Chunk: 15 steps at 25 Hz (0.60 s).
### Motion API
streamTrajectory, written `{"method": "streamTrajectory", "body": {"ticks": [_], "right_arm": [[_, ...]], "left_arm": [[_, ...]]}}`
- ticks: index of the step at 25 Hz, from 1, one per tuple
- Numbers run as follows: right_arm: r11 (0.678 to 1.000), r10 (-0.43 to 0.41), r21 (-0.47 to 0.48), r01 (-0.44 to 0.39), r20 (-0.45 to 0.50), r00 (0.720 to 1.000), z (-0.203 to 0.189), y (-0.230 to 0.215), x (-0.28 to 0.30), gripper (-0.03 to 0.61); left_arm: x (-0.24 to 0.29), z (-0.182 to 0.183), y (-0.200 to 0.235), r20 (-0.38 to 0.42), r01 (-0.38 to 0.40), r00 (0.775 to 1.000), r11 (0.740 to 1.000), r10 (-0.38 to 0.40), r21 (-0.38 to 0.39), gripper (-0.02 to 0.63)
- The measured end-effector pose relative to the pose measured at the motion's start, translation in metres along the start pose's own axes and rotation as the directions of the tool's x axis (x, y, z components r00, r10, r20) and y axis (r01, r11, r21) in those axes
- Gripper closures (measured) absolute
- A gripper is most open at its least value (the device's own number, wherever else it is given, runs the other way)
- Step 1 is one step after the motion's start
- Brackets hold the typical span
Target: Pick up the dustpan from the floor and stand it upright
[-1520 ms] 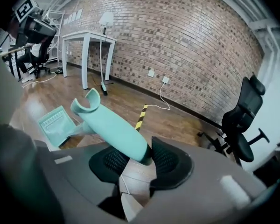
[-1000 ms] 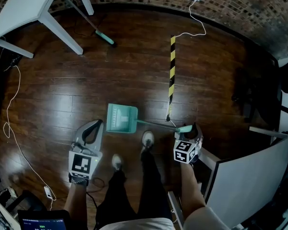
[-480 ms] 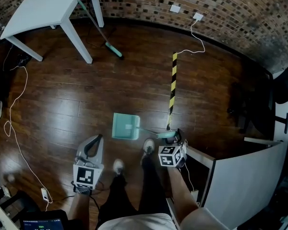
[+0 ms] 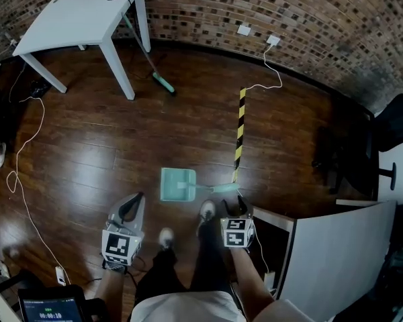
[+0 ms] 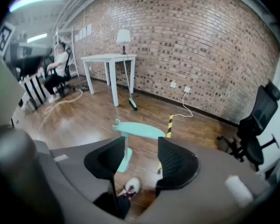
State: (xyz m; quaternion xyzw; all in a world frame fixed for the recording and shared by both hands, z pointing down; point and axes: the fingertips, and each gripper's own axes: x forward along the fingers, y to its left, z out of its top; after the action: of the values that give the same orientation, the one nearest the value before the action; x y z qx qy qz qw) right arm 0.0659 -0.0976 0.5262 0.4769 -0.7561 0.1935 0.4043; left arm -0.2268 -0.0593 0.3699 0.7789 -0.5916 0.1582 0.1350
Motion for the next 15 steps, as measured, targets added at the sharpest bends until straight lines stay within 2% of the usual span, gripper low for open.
{"method": "streamTrajectory", "body": {"ticks": [3,8,11,15], "right_arm": [[0.993,0.014,0.116,-0.026,0.105,0.994,0.028,0.0,-0.037,0.435],[0.981,-0.01,0.188,-0.045,0.28,0.96,0.079,-0.001,-0.104,0.531],[0.975,0.032,0.188,-0.121,0.419,0.908,0.112,0.009,-0.146,0.543],[0.977,0.042,0.147,-0.156,0.583,0.811,0.143,0.021,-0.211,0.565]], "left_arm": [[-0.016,0.015,0.008,0.037,0.007,0.999,0.997,-0.004,-0.074,0.612],[-0.04,0.051,0.006,0.103,0.03,0.994,0.997,-0.021,-0.078,0.612],[-0.051,0.076,0.0,0.154,0.062,0.987,0.995,-0.05,-0.072,0.612],[-0.065,0.111,-0.015,0.238,0.119,0.965,0.993,-0.114,-0.009,0.612]]}}
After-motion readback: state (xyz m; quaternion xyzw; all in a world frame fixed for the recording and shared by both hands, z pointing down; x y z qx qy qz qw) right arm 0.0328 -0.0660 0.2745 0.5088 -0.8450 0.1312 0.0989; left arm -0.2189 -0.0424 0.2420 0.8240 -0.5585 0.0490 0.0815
